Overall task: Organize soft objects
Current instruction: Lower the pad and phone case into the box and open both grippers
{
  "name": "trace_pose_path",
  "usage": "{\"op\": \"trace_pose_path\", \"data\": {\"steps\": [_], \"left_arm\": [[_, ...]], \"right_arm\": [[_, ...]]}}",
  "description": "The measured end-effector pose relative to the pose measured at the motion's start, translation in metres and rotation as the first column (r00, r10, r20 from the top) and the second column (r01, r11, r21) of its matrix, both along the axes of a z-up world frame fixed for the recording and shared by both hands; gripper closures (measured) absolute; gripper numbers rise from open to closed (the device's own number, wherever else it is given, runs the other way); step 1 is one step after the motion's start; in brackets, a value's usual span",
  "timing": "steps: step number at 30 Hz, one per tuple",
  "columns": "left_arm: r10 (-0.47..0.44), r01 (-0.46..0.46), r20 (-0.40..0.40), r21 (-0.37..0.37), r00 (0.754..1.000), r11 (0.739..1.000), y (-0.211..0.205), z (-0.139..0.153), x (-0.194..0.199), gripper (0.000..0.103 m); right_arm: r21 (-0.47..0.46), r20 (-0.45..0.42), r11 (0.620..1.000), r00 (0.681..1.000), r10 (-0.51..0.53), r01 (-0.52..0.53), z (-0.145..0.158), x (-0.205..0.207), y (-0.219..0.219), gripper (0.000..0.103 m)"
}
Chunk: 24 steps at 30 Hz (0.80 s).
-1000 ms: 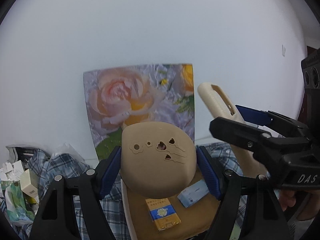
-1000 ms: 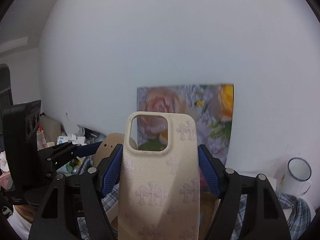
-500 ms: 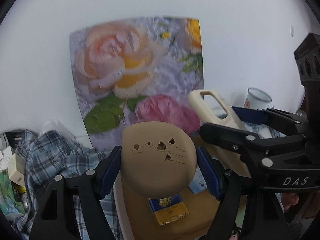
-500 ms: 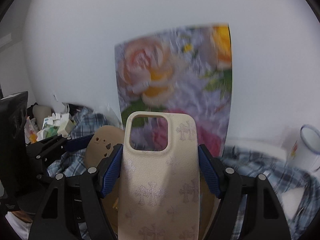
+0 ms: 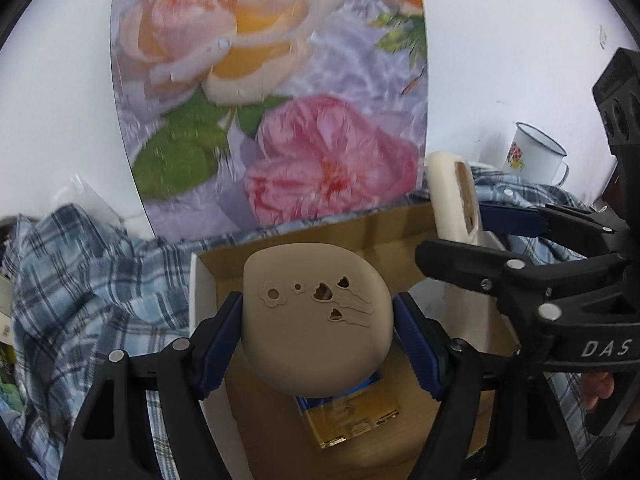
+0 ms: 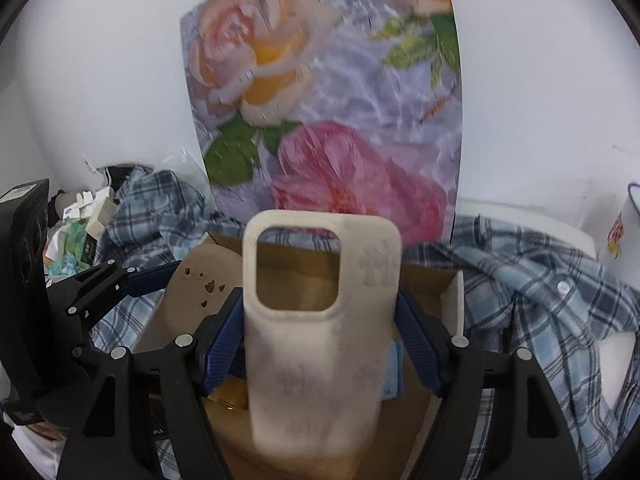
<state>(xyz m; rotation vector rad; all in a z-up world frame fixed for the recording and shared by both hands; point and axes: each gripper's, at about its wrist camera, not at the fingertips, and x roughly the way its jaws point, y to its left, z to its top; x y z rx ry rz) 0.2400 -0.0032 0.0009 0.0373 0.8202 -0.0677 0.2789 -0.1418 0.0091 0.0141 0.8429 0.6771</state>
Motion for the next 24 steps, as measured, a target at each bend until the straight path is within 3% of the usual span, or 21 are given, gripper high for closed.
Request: {"op": "trace_pose_path", "data": {"steps": [18, 21, 23, 24], "left_arm": [[0.005, -0.004, -0.027, 0.021, 1.0, 1.0, 0.003, -0.006, 0.007, 0.023], [0.019, -0.019, -0.031, 0.012, 0.999, 1.0, 0.006, -0.008, 0.01, 0.014], [0.039, -0.038, -0.012, 0.04, 0.999, 0.998, 0.007, -0.008, 0.01, 0.0], [0.048, -0.049, 0.004, 0.055, 0.999, 0.997, 0.008, -0.007, 0.01, 0.0]], "right_arm": [[-0.047, -0.029, 0.999, 1.0, 0.0, -0.002, -0.018, 0.003, 0.008, 0.03], [-0.048, -0.037, 0.999, 0.999, 0.003, -0.005, -0.019, 0.004, 0.008, 0.029], [-0.046, -0.036, 0.999, 0.999, 0.01, -0.012, -0.018, 0.004, 0.009, 0.027], [-0.047, -0.033, 0.999, 0.999, 0.01, -0.012, -0.017, 0.003, 0.009, 0.02]]}}
